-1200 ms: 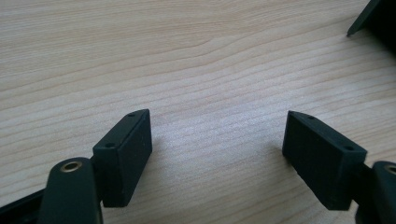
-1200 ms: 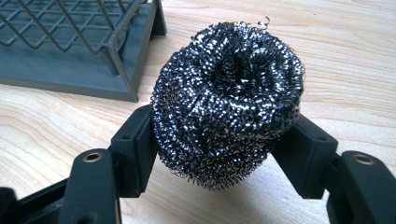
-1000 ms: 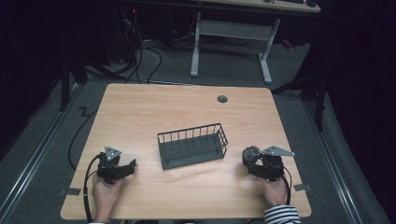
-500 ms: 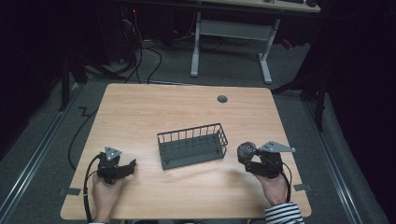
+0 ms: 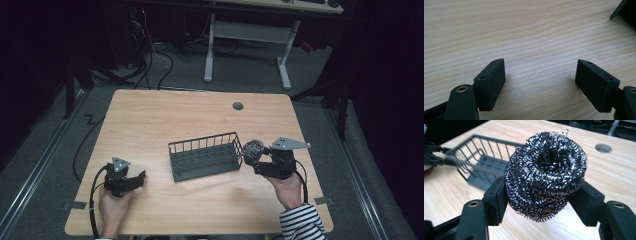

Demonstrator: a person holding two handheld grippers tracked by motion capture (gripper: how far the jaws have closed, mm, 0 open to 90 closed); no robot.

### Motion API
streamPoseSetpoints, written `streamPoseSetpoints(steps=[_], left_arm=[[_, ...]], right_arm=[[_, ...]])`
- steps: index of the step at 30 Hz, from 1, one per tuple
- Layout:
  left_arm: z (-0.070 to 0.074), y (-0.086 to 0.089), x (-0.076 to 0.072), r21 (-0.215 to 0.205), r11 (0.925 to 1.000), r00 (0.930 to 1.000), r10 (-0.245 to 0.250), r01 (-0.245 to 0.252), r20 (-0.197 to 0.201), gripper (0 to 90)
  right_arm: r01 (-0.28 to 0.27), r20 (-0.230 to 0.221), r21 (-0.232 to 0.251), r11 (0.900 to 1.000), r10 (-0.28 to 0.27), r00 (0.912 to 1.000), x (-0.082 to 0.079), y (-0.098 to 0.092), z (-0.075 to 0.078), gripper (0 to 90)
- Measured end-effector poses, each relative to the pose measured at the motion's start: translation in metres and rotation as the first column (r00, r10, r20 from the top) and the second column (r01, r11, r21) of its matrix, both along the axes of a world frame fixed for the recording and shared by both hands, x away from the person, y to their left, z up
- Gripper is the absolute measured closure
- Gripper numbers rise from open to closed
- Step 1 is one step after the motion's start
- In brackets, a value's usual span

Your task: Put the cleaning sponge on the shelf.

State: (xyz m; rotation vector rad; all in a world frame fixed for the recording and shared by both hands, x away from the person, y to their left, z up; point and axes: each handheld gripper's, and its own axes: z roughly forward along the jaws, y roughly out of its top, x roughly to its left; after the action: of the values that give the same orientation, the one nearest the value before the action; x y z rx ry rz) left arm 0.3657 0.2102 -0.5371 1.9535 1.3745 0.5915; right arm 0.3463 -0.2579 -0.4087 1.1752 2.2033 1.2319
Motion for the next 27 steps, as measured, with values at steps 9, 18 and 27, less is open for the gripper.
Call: streamPoseSetpoints(steps=[9,18,27], left_arm=[[0.0,0.0,0.0,0.0,1.0,1.0,0.0,0.0,0.0,24.7],[0.0,0.0,0.0,-0.001,1.0,1.0,0.0,0.0,0.0,24.7],[0.0,0.0,0.0,-0.001,1.0,1.0,-0.001,0.001,0.0,24.7]], right_arm=[[-0.07,0.01,-0.016,0.997,0.07,0.9975,0.019,0.031,0.01,35.5],[-0.098,-0.022,-0.04,0.994,0.097,0.995,0.04,0.058,0.005,35.5],[-0.103,-0.061,-0.065,0.993,0.099,0.9933,0.056,0.073,-0.004,35.5]])
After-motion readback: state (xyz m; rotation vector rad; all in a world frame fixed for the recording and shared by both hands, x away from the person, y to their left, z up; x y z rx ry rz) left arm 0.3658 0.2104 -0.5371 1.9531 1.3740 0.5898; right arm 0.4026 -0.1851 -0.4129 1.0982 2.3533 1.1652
